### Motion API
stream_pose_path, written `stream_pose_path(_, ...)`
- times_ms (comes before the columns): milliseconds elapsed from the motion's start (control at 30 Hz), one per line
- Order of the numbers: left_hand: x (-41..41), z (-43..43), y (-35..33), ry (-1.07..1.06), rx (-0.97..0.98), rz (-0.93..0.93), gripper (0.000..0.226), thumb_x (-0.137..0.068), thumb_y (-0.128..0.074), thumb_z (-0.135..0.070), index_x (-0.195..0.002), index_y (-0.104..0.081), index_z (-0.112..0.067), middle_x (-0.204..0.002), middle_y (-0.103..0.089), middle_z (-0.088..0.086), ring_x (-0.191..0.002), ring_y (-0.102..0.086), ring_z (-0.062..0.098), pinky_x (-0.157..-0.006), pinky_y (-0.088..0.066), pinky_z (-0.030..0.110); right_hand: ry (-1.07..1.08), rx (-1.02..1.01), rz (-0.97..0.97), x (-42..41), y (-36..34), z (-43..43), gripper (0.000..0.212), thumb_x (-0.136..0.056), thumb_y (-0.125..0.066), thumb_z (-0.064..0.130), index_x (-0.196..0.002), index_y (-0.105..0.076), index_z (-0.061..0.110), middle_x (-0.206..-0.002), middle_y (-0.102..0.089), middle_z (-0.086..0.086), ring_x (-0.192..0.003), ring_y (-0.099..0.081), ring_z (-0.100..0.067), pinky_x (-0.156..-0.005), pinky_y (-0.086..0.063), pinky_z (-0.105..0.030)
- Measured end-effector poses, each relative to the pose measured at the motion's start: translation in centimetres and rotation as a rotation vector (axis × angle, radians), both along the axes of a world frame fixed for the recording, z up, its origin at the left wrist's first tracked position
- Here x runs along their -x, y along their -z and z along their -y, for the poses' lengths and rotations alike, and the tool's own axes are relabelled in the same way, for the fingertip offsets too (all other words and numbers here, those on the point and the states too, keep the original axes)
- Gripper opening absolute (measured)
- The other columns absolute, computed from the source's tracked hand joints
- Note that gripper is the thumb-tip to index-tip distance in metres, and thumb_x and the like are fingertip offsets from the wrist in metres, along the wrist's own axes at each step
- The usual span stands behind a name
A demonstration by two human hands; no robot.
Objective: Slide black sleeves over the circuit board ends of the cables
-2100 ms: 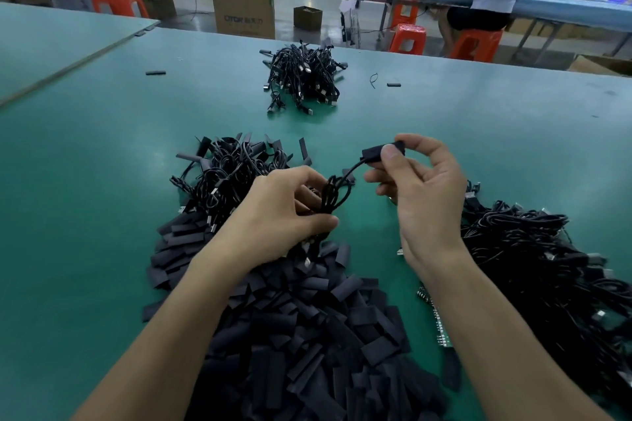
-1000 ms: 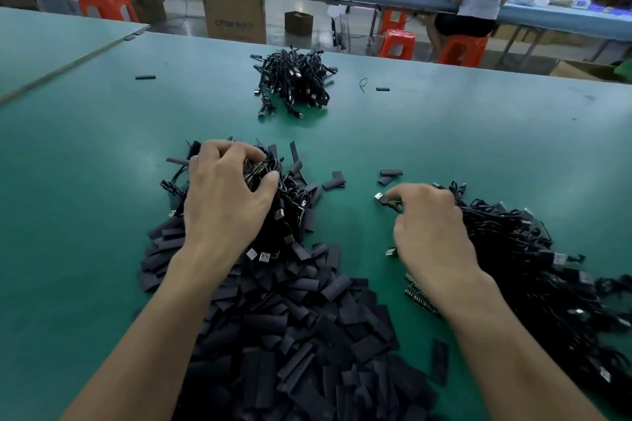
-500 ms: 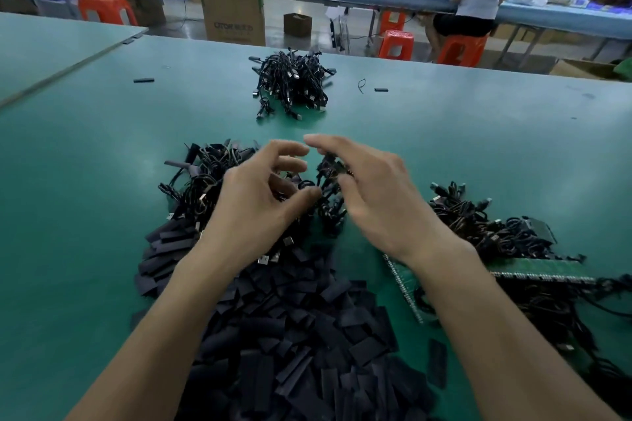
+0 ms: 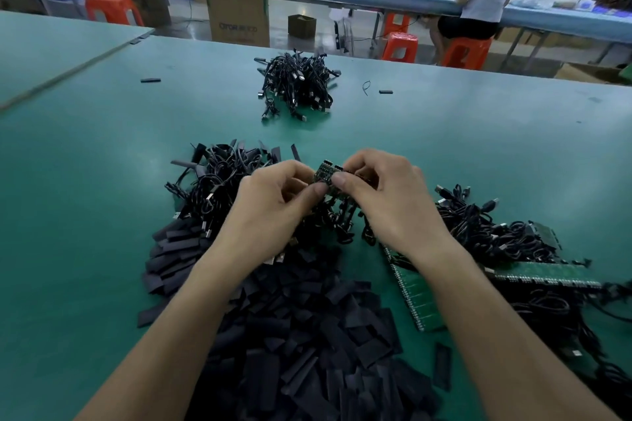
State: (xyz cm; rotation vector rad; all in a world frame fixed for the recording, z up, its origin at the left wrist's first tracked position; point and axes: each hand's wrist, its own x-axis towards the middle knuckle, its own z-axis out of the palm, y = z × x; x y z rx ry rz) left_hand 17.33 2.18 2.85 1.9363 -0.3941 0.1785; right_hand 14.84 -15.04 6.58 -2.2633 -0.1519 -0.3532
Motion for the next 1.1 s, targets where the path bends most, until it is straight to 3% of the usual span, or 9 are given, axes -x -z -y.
stream_pose_path(100,0.1,-0.6,-0.5,0.049,0.077,-0.027,0.011,-0.087,-0.076,-0.031,-0.088,-0.067,-0.025,-0.073,-0.071,-0.005,-0.058,-0.056,0.005,-0.056,-0.045,0.018,-0.11,-0.066,-0.024,-0.5,0.8,0.3,0.01,-0.094,-0.067,0.029,-0.085,-0.064,0.03,-0.072,-0.06,0.014,-0.067,-0.055,0.001,-0.065,-0.04,-0.014)
stream_pose_path(167,0.1,-0.7,-0.8,0.074,0.153,-0.039,0.012,-0.086,-0.078,-0.026,-0.087,-0.067,-0.02,-0.072,-0.065,-0.002,-0.061,-0.054,0.01,-0.058,-0.047,0.026,-0.167,-0.095,-0.046,-0.8,1.2,0.3,0.009,-0.094,-0.067,0.025,-0.088,-0.062,0.029,-0.072,-0.059,0.017,-0.068,-0.054,0.0,-0.066,-0.042,-0.018)
stream_pose_path(267,0.1,-0.7,-0.9,0.113,0.189,-0.067,0.015,-0.086,-0.077,-0.02,-0.082,-0.064,-0.013,-0.067,-0.056,-0.001,-0.062,-0.047,0.014,-0.059,-0.042,0.033,-0.25,-0.118,-0.068,-1.1,1.3,0.1,0.012,-0.095,-0.066,0.017,-0.088,-0.06,0.025,-0.076,-0.058,0.012,-0.073,-0.053,-0.006,-0.073,-0.047,-0.031)
stream_pose_path(400,0.0,-0.9,-0.9,0.172,0.253,-0.132,0.014,-0.085,-0.076,-0.019,-0.078,-0.064,-0.014,-0.061,-0.054,-0.011,-0.055,-0.044,0.003,-0.053,-0.038,0.015,-0.343,-0.141,-0.113,-1.4,1.1,0.2,0.012,-0.097,-0.063,0.013,-0.086,-0.061,0.018,-0.077,-0.057,0.003,-0.073,-0.051,-0.009,-0.076,-0.049,-0.039)
stream_pose_path(467,-0.1,-1.0,-0.9,0.205,0.298,-0.174,0.015,-0.079,-0.076,-0.025,-0.077,-0.065,-0.014,-0.06,-0.055,-0.012,-0.052,-0.044,0.0,-0.052,-0.037,0.011,-0.385,-0.157,-0.133,-1.6,1.1,0.4,0.013,-0.097,-0.063,0.013,-0.085,-0.062,0.017,-0.078,-0.057,0.003,-0.074,-0.051,-0.009,-0.074,-0.047,-0.035)
stream_pose_path(600,-0.2,-1.2,-0.7,0.261,0.3,-0.209,0.016,-0.073,-0.075,-0.029,-0.076,-0.068,-0.015,-0.062,-0.059,-0.011,-0.052,-0.046,-0.001,-0.052,-0.037,0.008,-0.471,-0.185,-0.168,-1.9,1.3,1.1,0.012,-0.096,-0.064,0.011,-0.087,-0.064,0.019,-0.078,-0.06,0.012,-0.075,-0.053,-0.001,-0.075,-0.043,-0.016)
stream_pose_path(967,-0.2,-1.3,-0.4,0.362,0.346,-0.247,0.006,-0.078,-0.073,-0.025,-0.075,-0.074,-0.02,-0.066,-0.059,-0.008,-0.057,-0.046,0.002,-0.055,-0.037,0.011,-0.559,-0.177,-0.203,-1.8,0.6,1.9,0.012,-0.095,-0.065,0.01,-0.089,-0.067,0.02,-0.076,-0.062,0.02,-0.071,-0.054,0.006,-0.072,-0.041,-0.009)
stream_pose_path(1100,-0.2,-1.1,-0.9,0.258,0.461,-0.199,0.006,-0.078,-0.071,-0.032,-0.073,-0.073,-0.028,-0.076,-0.068,-0.006,-0.066,-0.058,0.003,-0.063,-0.048,0.015,-0.292,-0.188,-0.041,-2.0,0.5,1.9,0.017,-0.091,-0.07,0.009,-0.084,-0.067,0.025,-0.073,-0.065,0.015,-0.068,-0.057,0.005,-0.069,-0.046,-0.01)
